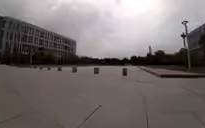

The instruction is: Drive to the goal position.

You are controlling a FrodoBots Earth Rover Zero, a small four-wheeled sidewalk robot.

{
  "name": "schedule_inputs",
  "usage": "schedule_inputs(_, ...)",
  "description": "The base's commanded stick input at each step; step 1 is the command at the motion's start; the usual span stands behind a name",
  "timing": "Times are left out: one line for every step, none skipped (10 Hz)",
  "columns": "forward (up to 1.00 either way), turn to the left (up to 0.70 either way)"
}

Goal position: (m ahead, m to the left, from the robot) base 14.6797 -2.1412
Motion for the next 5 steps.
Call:
schedule_inputs(0.7, 0.0)
schedule_inputs(0.7, 0.0)
schedule_inputs(0.7, 0.0)
schedule_inputs(0.7, 0.0)
schedule_inputs(0.7, 0.0)
